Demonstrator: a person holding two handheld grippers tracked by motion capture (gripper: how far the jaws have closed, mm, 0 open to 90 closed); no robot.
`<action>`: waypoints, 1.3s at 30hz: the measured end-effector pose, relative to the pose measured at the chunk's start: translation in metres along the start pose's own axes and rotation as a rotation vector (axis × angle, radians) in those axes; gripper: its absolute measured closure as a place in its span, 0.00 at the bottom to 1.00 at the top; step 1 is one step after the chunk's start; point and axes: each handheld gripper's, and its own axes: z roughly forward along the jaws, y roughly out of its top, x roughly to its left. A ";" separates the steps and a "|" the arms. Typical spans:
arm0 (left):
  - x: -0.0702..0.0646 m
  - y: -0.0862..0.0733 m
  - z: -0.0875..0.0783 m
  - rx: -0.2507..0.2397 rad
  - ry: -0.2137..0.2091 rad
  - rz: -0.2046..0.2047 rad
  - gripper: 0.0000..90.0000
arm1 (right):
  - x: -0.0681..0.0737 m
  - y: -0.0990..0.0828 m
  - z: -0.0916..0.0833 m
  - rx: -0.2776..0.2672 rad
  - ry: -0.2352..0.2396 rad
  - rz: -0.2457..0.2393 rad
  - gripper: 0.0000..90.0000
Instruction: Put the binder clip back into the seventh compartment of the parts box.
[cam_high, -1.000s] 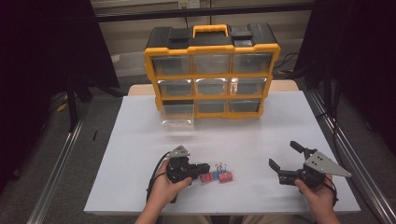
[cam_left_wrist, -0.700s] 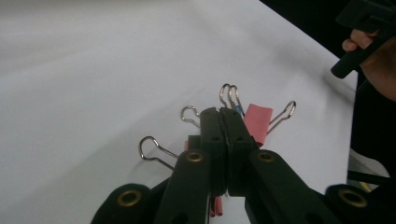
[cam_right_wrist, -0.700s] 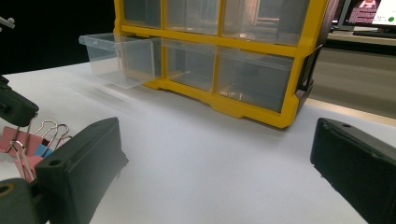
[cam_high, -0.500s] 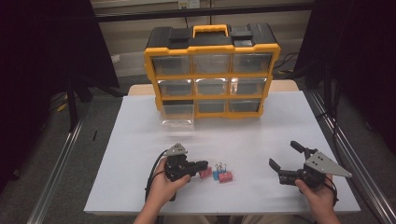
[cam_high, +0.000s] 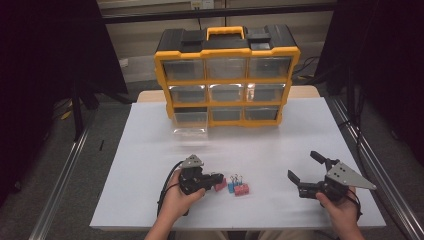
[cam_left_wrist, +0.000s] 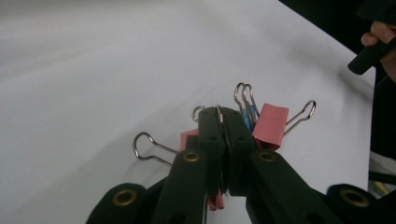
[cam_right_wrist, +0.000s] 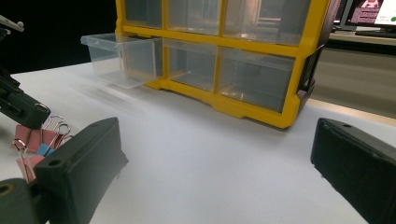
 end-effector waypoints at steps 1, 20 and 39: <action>0.000 0.000 0.000 0.003 0.002 0.000 0.98 | 0.000 0.000 0.000 0.001 0.003 0.002 0.02; 0.003 0.004 -0.007 -0.009 0.014 -0.029 0.99 | -0.002 -0.001 0.005 0.019 0.011 0.014 0.01; 0.008 0.016 -0.010 -0.021 0.023 -0.052 0.99 | -0.006 -0.002 0.007 0.025 -0.007 0.046 0.01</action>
